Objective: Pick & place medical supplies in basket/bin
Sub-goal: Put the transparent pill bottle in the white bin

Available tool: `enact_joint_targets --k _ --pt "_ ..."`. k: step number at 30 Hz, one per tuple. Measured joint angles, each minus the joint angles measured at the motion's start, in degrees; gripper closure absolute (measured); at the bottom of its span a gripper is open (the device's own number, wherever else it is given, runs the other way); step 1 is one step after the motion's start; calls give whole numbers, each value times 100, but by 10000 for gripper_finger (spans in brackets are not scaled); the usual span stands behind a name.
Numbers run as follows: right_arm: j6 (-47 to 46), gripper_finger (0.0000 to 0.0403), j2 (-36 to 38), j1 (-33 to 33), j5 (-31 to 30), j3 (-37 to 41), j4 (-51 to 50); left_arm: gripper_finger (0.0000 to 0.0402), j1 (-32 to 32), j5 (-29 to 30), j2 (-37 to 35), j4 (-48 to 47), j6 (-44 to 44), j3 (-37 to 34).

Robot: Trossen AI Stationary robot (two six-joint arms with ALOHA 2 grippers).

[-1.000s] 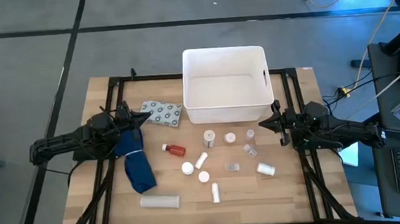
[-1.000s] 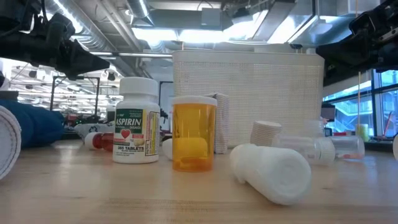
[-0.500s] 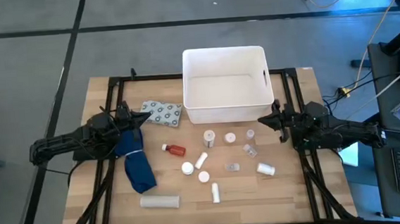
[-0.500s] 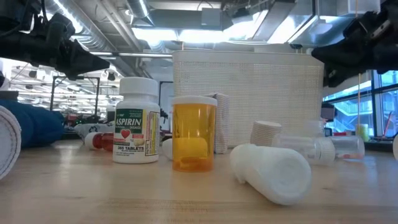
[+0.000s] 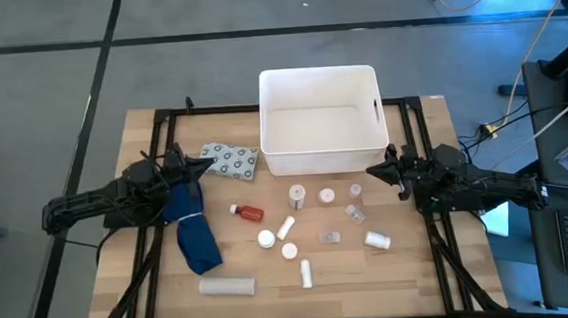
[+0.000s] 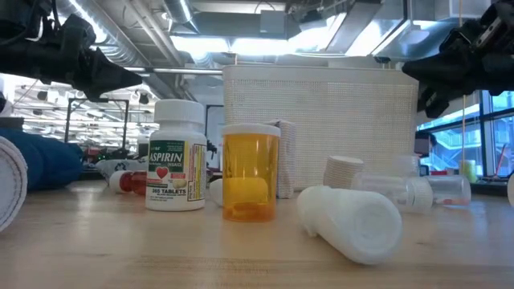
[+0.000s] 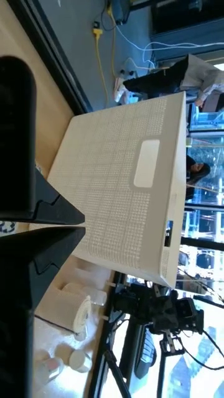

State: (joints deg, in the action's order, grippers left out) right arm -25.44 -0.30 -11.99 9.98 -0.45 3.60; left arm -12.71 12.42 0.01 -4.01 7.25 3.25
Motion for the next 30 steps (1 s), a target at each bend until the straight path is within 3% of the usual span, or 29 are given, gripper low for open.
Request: enact_joint_targets --k 30 --pt "-911 386 0 0 15 -2 0 391 0 -68 0 -2 107 2"
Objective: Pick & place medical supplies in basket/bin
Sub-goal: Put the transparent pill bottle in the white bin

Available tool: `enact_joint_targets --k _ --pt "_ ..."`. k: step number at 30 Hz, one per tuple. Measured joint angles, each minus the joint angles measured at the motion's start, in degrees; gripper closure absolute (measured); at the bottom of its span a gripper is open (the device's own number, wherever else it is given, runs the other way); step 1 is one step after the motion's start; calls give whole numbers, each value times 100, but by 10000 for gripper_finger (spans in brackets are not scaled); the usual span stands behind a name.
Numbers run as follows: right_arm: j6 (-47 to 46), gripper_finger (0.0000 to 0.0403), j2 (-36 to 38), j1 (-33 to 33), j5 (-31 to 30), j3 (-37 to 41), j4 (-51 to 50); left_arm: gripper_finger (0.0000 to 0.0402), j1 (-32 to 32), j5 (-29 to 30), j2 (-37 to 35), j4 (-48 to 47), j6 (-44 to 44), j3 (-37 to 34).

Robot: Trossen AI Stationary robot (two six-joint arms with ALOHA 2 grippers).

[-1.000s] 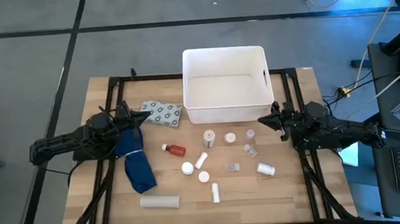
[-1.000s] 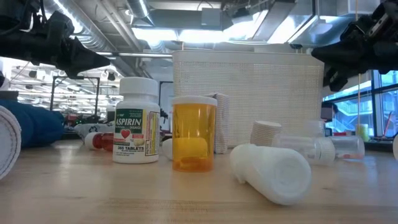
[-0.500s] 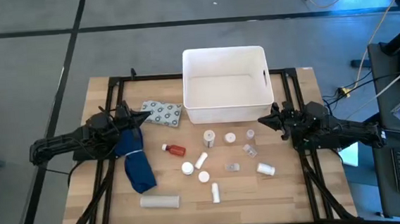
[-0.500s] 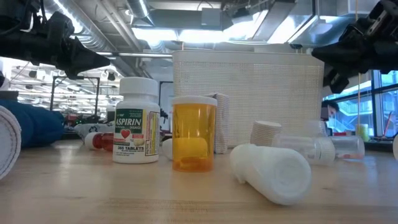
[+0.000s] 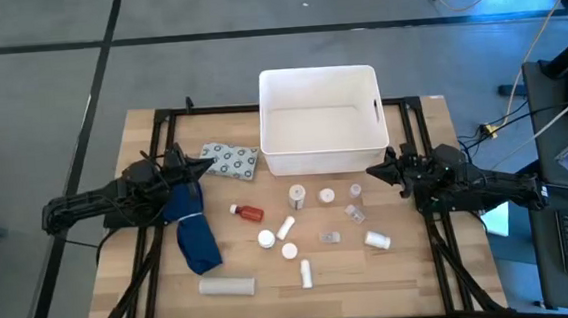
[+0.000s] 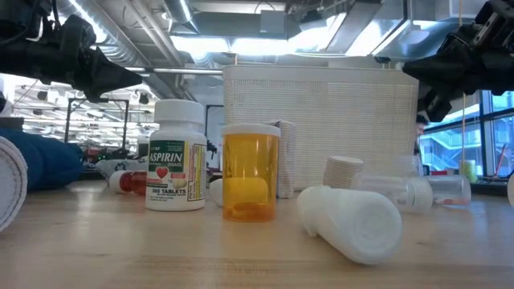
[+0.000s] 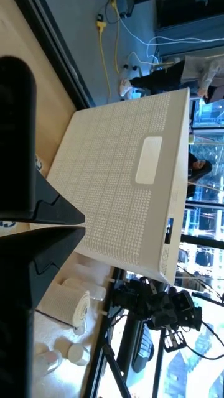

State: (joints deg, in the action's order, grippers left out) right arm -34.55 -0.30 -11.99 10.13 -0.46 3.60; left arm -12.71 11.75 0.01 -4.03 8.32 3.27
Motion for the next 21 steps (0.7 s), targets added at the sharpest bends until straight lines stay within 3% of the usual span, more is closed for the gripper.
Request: enact_joint_targets --k 14,21 --pt "-583 382 0 0 -4 1 6 389 0 10 2 2 11 0" --pt "-594 300 0 0 -4 1 48 390 0 33 2 2 13 0"
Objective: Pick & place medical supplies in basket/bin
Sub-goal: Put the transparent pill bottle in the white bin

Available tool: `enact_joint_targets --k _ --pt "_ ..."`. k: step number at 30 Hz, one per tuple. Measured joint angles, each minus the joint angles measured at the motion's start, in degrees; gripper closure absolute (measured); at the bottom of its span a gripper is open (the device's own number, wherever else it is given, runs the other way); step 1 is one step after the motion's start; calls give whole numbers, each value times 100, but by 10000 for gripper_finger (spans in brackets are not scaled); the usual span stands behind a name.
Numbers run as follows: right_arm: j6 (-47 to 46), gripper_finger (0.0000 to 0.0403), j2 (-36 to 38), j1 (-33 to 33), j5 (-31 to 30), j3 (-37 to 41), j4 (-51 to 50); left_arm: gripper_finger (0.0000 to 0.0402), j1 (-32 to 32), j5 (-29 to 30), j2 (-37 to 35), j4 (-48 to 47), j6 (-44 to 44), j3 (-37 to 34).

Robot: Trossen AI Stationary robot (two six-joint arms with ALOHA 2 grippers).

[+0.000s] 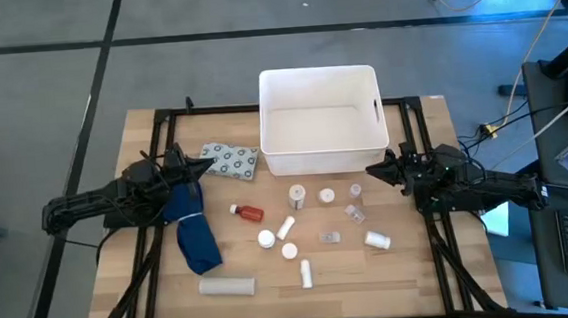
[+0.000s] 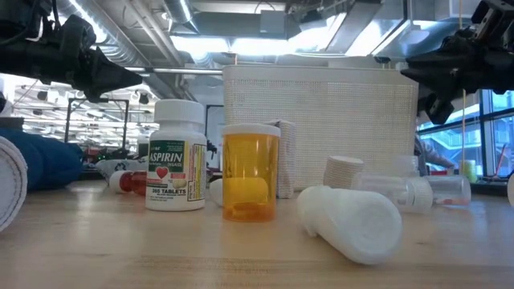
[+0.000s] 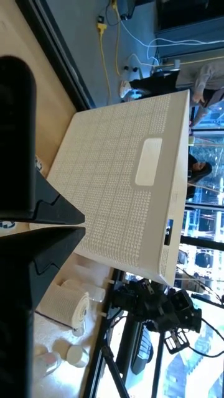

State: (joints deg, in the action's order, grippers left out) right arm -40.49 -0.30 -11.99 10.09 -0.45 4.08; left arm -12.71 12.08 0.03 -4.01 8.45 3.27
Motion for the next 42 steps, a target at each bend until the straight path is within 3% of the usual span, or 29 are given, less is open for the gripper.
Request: enact_joint_targets --k 4,9,14,21,25,33,37,42 --pt "36 236 0 0 49 0 1 388 0 2 0 0 9 -2" --pt "486 190 0 2 359 0 318 387 0 4 0 0 136 0" --pt "1202 175 -2 2 800 -428 493 386 0 4 0 0 134 0" --pt "2313 177 -492 4 852 -2010 360 386 0 199 0 0 133 -1" --pt "2897 177 -1371 4 956 -3315 -853 386 0 284 0 0 133 0" --pt "3035 177 -3934 209 905 -5686 -4995 374 2 348 0 0 230 0" --pt "2713 177 -4956 568 333 -6483 -6335 361 0 350 0 -2 293 -1" --pt "2129 177 -5676 1197 -672 -6856 -6762 343 0 350 -1 -2 454 -2"
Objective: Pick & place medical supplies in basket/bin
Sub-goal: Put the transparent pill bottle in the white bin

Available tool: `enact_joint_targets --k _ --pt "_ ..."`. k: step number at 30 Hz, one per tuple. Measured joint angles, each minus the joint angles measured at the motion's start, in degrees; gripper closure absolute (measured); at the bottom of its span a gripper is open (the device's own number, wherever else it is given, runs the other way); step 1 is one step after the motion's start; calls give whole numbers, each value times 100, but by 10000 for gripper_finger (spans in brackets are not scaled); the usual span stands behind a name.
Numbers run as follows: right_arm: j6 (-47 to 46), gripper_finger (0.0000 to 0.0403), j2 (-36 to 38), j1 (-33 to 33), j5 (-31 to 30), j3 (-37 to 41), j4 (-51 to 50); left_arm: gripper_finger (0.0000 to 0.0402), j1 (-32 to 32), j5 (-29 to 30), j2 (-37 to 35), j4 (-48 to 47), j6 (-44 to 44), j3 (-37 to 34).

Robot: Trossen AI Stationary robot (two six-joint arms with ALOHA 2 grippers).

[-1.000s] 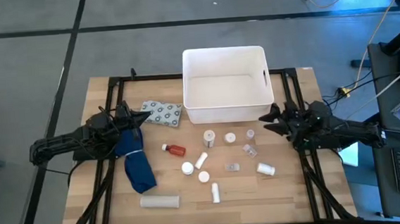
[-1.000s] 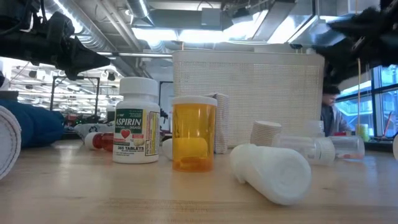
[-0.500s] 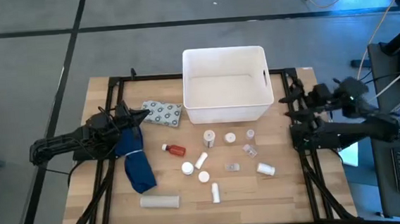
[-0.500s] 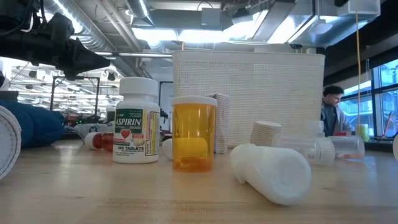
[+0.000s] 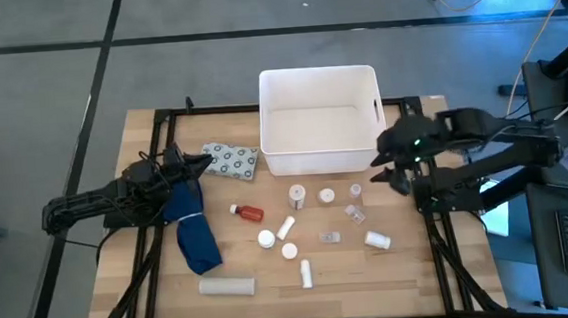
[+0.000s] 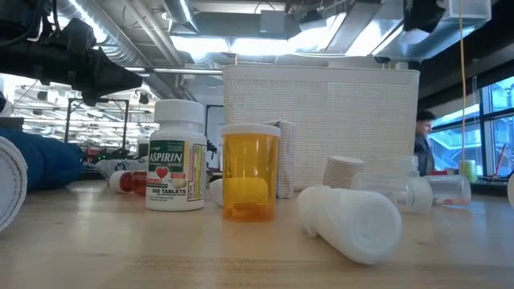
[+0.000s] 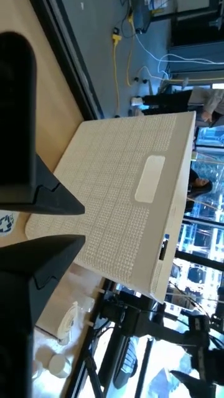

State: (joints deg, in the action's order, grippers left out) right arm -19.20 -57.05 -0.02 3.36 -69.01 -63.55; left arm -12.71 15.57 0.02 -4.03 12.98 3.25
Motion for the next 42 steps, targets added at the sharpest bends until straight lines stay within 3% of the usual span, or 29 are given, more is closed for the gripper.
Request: enact_joint_targets --k 8,15,24,33,42 --pt "-1892 177 -481 979 -1540 -7 -530 323 0 0 1 0 -3 2" --pt "-3657 177 -780 1549 -2165 -7 -615 312 0 0 -1 -2 -10 2" --pt "-4102 177 -1558 1937 -2190 -4 -537 311 1 -3 1 -1 -19 1" --pt "-3903 177 -2525 1994 -1937 -4 621 313 2 -11 1 -2 -19 2" --pt "-4148 176 -2923 1956 -1886 -1 304 313 0 -13 1 -1 -14 2"
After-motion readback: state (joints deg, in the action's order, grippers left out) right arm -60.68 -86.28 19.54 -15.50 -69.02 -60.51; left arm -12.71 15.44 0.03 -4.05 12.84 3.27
